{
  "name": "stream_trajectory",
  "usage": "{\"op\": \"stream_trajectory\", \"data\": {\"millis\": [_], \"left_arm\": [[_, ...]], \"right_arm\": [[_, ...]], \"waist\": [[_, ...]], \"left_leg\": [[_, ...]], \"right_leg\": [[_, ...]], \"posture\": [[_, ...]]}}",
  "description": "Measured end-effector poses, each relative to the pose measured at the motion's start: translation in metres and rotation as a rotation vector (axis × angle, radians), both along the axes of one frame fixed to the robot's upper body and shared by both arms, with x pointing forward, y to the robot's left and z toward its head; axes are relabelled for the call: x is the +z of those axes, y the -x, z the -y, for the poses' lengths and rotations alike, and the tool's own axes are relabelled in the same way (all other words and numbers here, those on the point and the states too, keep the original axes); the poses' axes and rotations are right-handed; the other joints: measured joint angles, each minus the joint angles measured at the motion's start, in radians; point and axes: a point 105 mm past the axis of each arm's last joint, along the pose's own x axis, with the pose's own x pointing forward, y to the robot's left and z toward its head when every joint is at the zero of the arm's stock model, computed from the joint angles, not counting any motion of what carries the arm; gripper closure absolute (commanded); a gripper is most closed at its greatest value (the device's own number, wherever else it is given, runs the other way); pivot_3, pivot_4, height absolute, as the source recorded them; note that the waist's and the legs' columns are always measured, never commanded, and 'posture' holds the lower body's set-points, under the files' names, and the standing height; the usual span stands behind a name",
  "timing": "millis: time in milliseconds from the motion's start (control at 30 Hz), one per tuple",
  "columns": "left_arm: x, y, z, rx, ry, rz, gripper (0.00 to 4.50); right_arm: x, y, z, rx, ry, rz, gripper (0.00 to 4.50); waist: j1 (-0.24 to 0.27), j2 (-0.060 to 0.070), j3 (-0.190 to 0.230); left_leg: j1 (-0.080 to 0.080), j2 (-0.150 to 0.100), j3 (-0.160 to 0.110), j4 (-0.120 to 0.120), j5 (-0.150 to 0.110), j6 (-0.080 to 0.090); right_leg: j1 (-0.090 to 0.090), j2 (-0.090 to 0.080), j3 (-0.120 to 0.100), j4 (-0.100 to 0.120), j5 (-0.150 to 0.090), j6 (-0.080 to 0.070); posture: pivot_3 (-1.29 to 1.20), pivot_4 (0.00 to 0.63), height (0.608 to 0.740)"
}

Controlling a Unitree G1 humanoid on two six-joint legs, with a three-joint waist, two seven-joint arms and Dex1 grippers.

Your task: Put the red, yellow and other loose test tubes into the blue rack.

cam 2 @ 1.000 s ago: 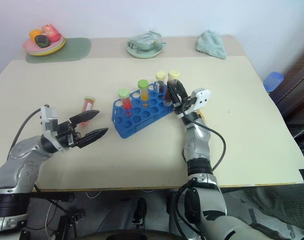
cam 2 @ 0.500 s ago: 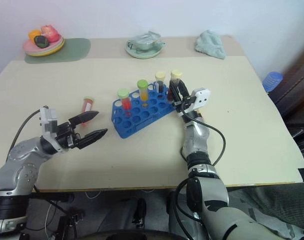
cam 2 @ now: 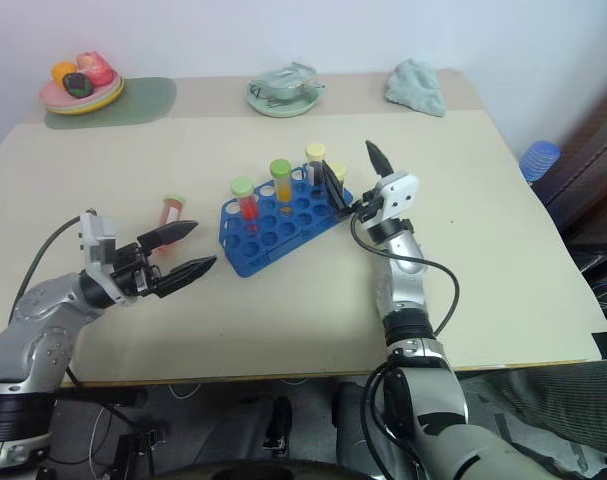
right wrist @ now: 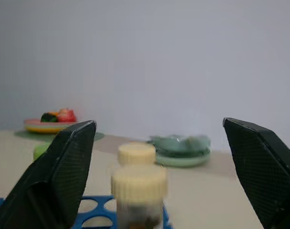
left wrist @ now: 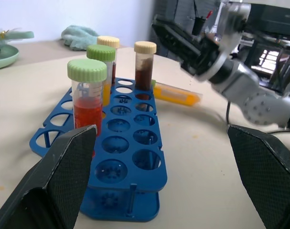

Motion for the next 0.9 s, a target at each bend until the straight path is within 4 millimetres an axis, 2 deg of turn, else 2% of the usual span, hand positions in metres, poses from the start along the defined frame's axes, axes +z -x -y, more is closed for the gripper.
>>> {"op": "stream_trajectory", "data": {"millis": [100, 167, 433, 533, 667, 767, 900], "left_arm": [[0.002, -0.001, 0.001, -0.004, 0.0, 0.006, 0.0], [0.002, -0.001, 0.002, -0.007, 0.001, 0.009, 0.0], [0.005, -0.006, 0.004, -0.029, 0.01, 0.015, 0.0], [0.004, -0.008, 0.004, -0.032, 0.018, 0.011, 0.0], [0.002, -0.008, 0.006, -0.04, 0.022, 0.002, 0.0], [0.001, -0.007, 0.007, -0.045, 0.022, -0.002, 0.0], [0.0, -0.007, 0.008, -0.047, 0.021, -0.007, 0.0]], "right_arm": [[0.019, 0.0, 0.016, -0.055, 0.052, -0.049, 0.03], [0.027, -0.002, 0.028, -0.091, 0.091, -0.142, 0.03], [0.028, -0.008, 0.062, -0.077, 0.246, -0.636, 0.03], [0.018, -0.01, 0.07, -0.071, 0.271, -0.804, 0.03], [-0.014, -0.011, 0.068, -0.016, 0.261, -1.058, 0.03], [-0.024, -0.013, 0.065, 0.026, 0.287, -1.157, 0.03], [-0.03, -0.021, 0.072, 0.017, 0.329, -1.243, 0.03]], "waist": [[0.005, 0.0, 0.0], [0.008, 0.0, 0.0], [0.021, 0.0, 0.0], [0.028, 0.0, 0.0], [0.028, 0.0, 0.0], [0.026, 0.0, 0.0], [0.026, 0.0, 0.0]], "left_leg": [[0.0, 0.0, 0.0, 0.0, 0.0, 0.0], [0.0, 0.0, 0.0, 0.0, 0.0, 0.0], [-0.001, 0.001, 0.0, 0.0, -0.005, 0.008], [-0.001, 0.001, 0.0, 0.0, -0.006, 0.01], [-0.003, 0.0, 0.001, 0.0, -0.006, 0.011], [-0.003, 0.0, 0.002, 0.0, -0.006, 0.011], [-0.003, 0.0, 0.002, 0.0, -0.006, 0.011]], "right_leg": [[0.0, 0.0, 0.0, 0.0, 0.0, 0.0], [0.0, 0.0, 0.0, -0.001, 0.0, 0.0], [0.0, -0.001, 0.0, -0.003, 0.0, -0.001], [0.001, -0.001, 0.0, -0.004, 0.0, -0.001], [0.0, -0.002, 0.0, -0.006, 0.0, 0.0], [0.0, -0.002, 0.0, -0.005, 0.0, 0.0], [0.0, -0.002, 0.0, -0.005, 0.0, 0.0]], "posture": [[0.0, 0.15, 0.74], [0.0, 0.15, 0.74], [0.0, 0.15, 0.74], [0.0, 0.15, 0.74], [0.0, 0.15, 0.74], [0.0, 0.15, 0.74], [0.0, 0.15, 0.74]]}}
